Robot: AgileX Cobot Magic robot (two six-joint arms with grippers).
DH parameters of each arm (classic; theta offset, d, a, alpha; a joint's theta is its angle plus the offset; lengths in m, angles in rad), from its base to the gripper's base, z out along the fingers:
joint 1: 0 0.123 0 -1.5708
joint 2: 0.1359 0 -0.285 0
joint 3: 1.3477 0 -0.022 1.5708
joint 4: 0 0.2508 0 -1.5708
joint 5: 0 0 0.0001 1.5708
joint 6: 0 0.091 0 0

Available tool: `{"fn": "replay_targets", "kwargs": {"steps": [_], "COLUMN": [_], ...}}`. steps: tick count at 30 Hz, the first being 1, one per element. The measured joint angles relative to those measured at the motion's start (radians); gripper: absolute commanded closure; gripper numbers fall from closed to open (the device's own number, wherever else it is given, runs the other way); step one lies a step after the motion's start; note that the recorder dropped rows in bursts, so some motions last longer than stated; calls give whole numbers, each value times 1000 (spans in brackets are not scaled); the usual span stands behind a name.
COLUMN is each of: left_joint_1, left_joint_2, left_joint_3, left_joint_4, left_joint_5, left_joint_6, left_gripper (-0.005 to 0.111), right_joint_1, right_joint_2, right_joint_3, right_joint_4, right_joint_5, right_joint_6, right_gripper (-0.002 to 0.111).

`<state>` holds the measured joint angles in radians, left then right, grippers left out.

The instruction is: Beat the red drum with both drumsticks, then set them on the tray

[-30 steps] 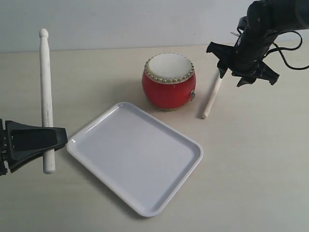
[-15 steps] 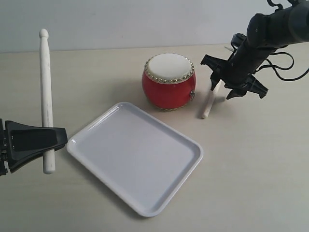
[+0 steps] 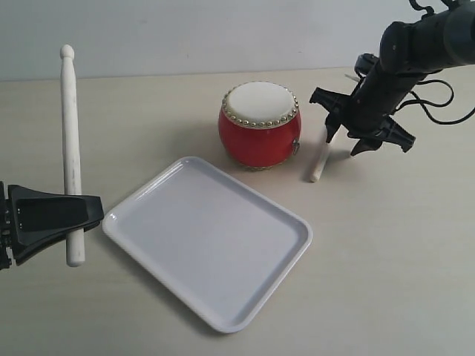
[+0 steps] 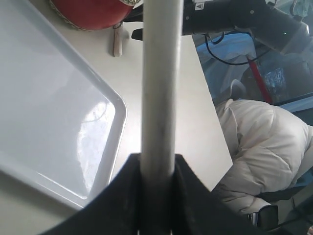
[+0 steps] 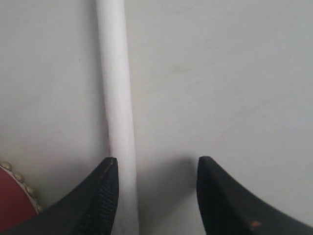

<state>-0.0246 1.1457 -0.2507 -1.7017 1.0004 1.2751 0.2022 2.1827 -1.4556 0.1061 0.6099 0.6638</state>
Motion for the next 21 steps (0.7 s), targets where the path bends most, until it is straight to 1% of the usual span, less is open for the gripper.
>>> {"fn": "replay_targets", "kwargs": {"steps": [9,21], "left_joint_1": [0,0], "left_joint_2": [0,0], "left_joint_3": [0,0], "left_joint_4": [0,0], "left_joint_5": [0,-17], "left_joint_6": [0,0], "left_gripper": [107,107], "right_joint_1": [0,0], "right_joint_2": [-2,-11], "right_joint_3": [0,0], "right_joint_4": [33,63], "right_joint_5": [31,8], "right_joint_6": [-43,-47], "right_gripper": [60,60]}}
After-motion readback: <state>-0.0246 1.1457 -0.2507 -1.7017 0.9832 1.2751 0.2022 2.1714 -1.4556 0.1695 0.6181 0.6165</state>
